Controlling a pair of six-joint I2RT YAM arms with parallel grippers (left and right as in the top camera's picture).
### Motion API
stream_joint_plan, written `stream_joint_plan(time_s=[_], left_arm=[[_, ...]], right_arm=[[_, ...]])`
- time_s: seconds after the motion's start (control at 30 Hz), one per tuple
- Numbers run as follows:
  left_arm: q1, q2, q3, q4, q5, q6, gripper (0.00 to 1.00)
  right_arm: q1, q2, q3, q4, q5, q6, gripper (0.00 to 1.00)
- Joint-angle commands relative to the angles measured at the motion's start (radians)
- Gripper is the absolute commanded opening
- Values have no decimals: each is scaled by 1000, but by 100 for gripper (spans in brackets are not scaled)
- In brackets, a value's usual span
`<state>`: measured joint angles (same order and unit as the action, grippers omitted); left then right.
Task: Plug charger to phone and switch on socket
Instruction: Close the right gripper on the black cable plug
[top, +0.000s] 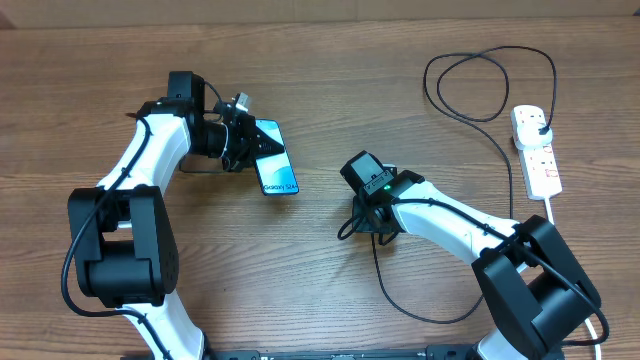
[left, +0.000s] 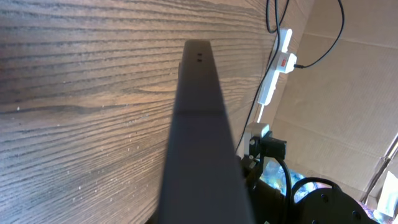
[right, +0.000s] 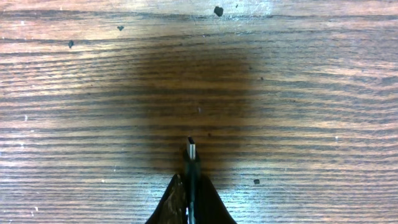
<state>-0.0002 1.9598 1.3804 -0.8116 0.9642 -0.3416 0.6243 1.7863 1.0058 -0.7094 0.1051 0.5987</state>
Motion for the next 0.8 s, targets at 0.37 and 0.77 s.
stream_joint_plan(time_s=[0.37,0.77], left_arm=[[-7,-10,-3,-3,23,5,4],[-7,-10,-3,-4,23,5,4]], right_arm=[[-3,19,-39,-34,15,0,4],[-3,19,-39,-52,13,0,27]])
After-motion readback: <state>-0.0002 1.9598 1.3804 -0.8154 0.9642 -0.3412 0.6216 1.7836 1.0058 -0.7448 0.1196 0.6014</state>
